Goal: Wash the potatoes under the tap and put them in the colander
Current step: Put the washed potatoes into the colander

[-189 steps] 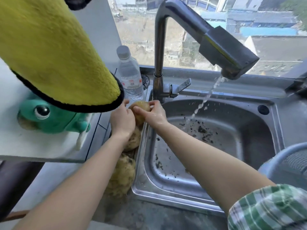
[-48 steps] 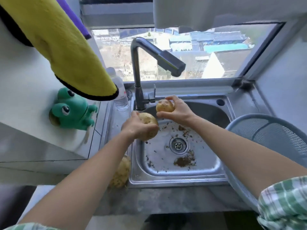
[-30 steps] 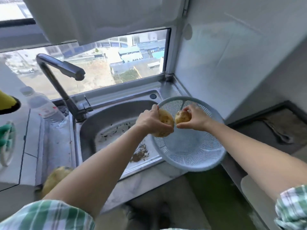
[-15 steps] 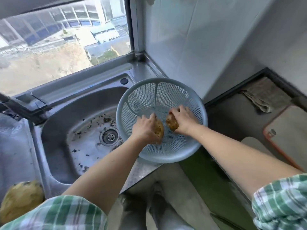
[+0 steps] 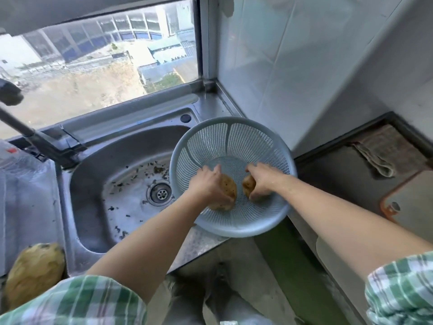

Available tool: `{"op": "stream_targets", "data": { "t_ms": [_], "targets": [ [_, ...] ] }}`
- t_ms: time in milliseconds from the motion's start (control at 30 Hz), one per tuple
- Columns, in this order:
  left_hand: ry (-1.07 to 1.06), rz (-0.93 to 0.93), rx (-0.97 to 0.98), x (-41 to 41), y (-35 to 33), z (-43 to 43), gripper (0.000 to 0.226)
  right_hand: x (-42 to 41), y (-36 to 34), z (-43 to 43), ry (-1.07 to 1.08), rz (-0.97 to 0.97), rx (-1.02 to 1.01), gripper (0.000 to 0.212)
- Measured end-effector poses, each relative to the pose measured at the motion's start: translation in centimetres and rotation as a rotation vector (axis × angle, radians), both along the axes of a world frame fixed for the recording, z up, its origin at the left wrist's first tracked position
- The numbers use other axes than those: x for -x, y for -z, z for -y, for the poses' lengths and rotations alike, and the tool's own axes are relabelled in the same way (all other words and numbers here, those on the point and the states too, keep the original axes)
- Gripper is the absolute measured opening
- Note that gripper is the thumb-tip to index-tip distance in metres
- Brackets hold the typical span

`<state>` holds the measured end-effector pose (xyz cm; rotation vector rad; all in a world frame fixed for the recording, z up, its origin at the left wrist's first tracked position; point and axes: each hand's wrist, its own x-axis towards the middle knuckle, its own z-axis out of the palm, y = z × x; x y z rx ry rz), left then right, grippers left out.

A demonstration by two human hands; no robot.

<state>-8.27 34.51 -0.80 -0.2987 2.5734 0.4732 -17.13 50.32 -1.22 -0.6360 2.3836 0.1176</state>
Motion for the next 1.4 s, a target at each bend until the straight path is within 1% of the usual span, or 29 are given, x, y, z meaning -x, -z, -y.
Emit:
{"op": "stream_targets", "data": {
  "t_ms": [67,133,200,267,300,367,467,500,533,633,667,733,800,900,967,1033,1133,1200,1233,1267,1333,1400],
  "targets": [
    [-0.018,-0.037,-0.032,-0.3,-0.1,0.2,0.102,0.1,-0.6,0.1,-0.004,0.024,-0.005,0.092],
    [-0.039,-0.152,-0.056,-0.7,-0.3,0.7,0.079,0.1,-1.2,0.9,-0.022,-0.018,0.032,0.075],
    [-0.109,-0.334,-0.104,-1.1,-1.1,1.6,0.051,0.3,-2.2,2.4,-0.026,-0.118,0.151,0.054],
    [-0.26,-0.535,-0.154,-1.7,-2.4,3.2,0.025,0.4,-3.6,4.7,-0.035,-0.242,0.341,0.036],
    [-0.343,-0.615,-0.156,-2.1,-3.1,4.3,0.02,0.3,-4.4,6.3,-0.044,-0.271,0.46,0.028],
    [-0.503,-0.717,-0.119,-3.8,-4.4,7.2,0.019,-0.8,-6.3,10.0,-0.083,-0.245,0.683,0.019],
    [-0.731,-0.776,-0.02,-8.5,-4.8,12.6,0.015,-4.4,-8.1,16.3,-0.191,-0.105,0.883,0.016],
    [-0.802,-0.747,0.026,-10.6,-4.3,14.4,0.015,-5.9,-8.2,18.3,-0.228,-0.039,0.911,0.016],
    [-0.874,-0.672,0.074,-13.0,-3.7,16.1,0.018,-7.5,-7.9,20.2,-0.259,0.029,0.919,0.016],
    [-1.035,-0.304,0.199,-20.2,-1.3,19.8,0.042,-12.5,-5.9,24.9,-0.309,0.244,0.861,0.015],
    [-1.056,-0.213,0.218,-22.2,-0.6,20.6,0.049,-14.0,-4.9,26.2,-0.305,0.313,0.812,0.016],
    [-1.07,-0.105,0.222,-25.3,0.8,21.6,0.06,-16.8,-2.6,28.5,-0.322,0.4,0.664,0.022],
    [-1.069,-0.022,0.204,-27.2,2.1,22.0,0.074,-19.0,0.0,30.0,-0.395,0.433,0.498,0.032],
    [-1.066,0.05,0.19,-28.6,3.5,22.6,0.103,-20.9,3.4,30.6,-0.45,0.508,0.277,0.04],
    [-1.066,0.036,0.171,-29.0,4.0,23.1,0.112,-21.4,4.9,30.4,-0.449,0.535,0.188,0.042],
    [-1.048,-0.003,0.157,-29.3,4.3,23.7,0.111,-21.6,5.7,30.2,-0.391,0.555,0.192,0.039],
    [-1.093,-0.065,0.06,-29.2,4.0,24.4,0.1,-21.2,5.3,30.7,-0.123,0.658,0.346,0.037],
    [-1.102,-0.148,-0.035,-28.6,3.3,24.5,0.09,-20.8,4.1,31.1,0.101,0.799,0.462,0.044],
    [-1.073,-0.211,-0.09,-27.9,2.8,24.3,0.088,-20.5,3.3,31.2,0.176,0.862,0.498,0.048],
    [-1.035,-0.279,-0.154,-27.0,2.2,23.8,0.089,-20.2,2.5,31.4,0.215,0.913,0.519,0.051],
    [-0.961,-0.408,-0.279,-24.7,0.7,22.8,0.1,-19.4,0.8,31.4,0.296,0.986,0.593,0.053],
    [-0.902,-0.518,-0.366,-22.2,-0.8,22.1,0.113,-17.7,-0.7,31.0,0.414,0.955,0.729,0.055]
  ]
}}
